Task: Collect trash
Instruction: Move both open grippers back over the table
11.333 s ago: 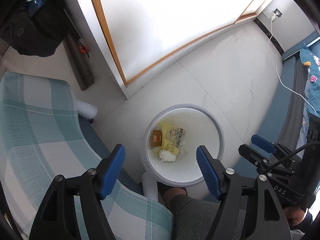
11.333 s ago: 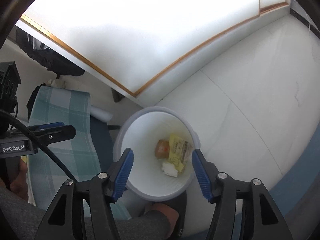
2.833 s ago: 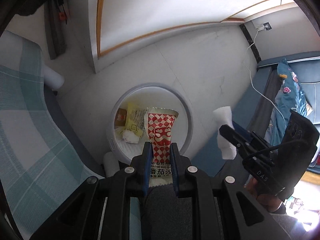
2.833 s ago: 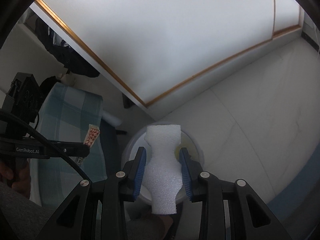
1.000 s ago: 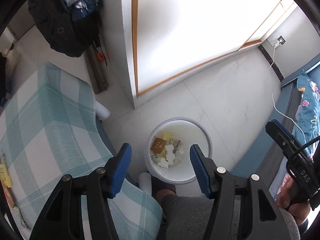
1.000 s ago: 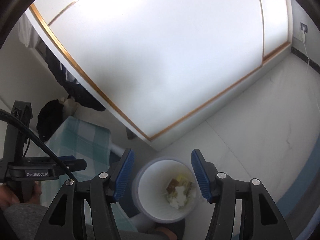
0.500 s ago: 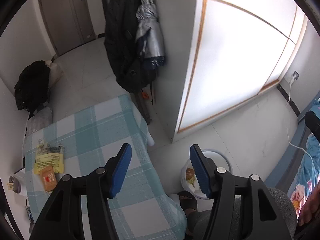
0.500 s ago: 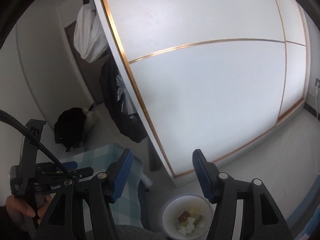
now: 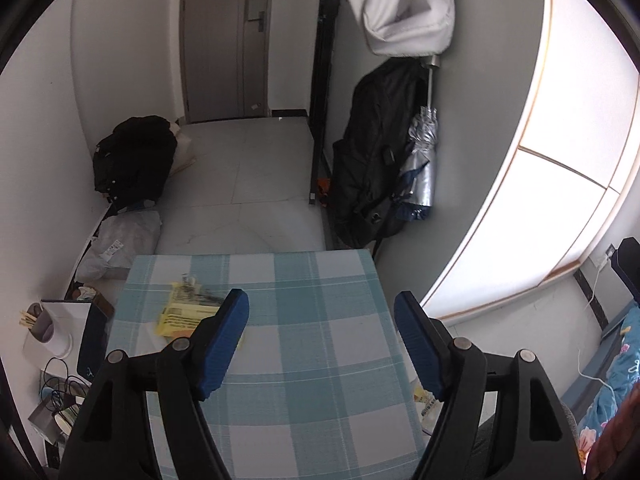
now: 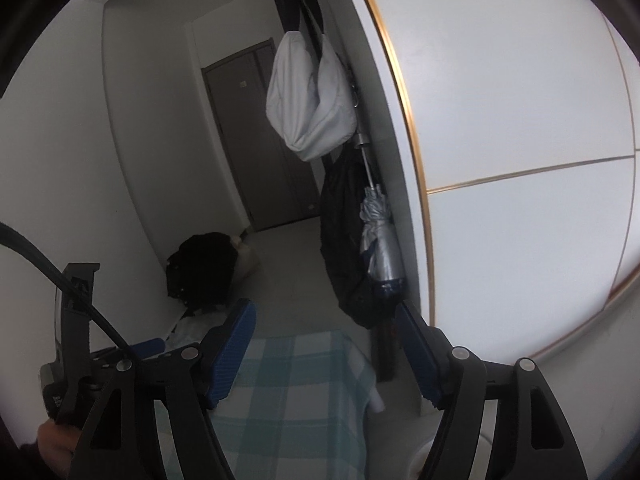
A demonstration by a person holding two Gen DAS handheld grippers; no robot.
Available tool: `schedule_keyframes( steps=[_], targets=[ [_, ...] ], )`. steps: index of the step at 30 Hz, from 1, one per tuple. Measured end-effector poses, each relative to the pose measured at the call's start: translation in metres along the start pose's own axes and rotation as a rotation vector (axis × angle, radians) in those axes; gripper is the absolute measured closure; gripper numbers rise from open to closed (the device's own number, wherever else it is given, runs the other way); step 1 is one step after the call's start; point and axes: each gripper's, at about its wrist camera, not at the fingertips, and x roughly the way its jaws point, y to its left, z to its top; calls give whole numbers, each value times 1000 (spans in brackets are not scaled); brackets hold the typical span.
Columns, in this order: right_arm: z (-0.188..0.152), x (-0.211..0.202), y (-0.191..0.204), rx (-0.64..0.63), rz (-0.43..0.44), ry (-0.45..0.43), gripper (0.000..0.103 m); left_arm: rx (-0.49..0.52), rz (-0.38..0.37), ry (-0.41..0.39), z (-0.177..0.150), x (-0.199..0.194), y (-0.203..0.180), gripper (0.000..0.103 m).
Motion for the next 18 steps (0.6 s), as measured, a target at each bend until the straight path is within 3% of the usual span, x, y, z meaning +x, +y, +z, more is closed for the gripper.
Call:
schedule_keyframes(
  steps=[3, 9, 13, 18],
  targets=[
    [0, 4, 25, -3, 44, -4, 25, -46, 32, -40, 0, -10, 27, 18],
    [-5, 23, 83, -94, 122, -4, 21, -124, 68, -86, -7, -10, 81, 16],
    [-13, 38, 113, -135, 164, -10, 10, -193, 76, -82, -15, 2, 121, 16],
    [-27, 71, 135, -182, 198, 28, 8, -261, 113, -53, -33, 22, 166, 16]
  ],
)
